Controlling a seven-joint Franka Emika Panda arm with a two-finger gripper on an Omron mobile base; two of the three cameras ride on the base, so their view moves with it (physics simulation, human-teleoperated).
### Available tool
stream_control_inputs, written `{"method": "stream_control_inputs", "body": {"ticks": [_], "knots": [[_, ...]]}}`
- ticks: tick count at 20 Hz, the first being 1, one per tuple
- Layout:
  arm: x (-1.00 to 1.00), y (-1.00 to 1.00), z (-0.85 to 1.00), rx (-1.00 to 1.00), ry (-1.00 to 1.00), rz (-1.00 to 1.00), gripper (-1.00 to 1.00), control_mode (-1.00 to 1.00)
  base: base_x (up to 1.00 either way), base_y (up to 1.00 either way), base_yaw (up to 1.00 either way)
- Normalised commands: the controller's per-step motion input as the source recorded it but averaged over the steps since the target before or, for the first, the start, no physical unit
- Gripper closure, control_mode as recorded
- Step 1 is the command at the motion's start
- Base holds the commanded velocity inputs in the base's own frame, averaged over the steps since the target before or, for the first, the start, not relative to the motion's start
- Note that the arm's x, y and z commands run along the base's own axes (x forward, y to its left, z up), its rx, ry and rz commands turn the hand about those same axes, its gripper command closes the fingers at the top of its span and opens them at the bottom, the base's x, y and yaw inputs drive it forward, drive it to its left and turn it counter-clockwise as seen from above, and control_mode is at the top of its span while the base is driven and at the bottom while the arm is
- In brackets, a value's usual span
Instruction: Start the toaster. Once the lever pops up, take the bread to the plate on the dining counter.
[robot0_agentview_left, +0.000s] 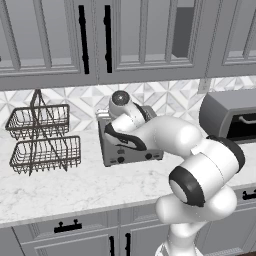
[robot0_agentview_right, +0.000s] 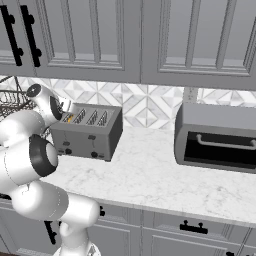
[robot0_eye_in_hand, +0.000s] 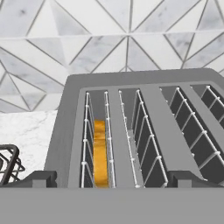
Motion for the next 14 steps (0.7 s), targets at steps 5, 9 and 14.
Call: {"method": "stream_control_inputs", "body": {"ticks": [5,9,14], "knots": [[0.00,0.00,0.00,0.00,0.00,0.00,-1.00,-1.00,0.00,0.00,0.00],[0.00,0.00,0.00,0.00,0.00,0.00,-1.00,-1.00,0.00,0.00,0.00],[0.00,0.00,0.00,0.00,0.00,0.00,-1.00,-1.00,0.00,0.00,0.00]]}}
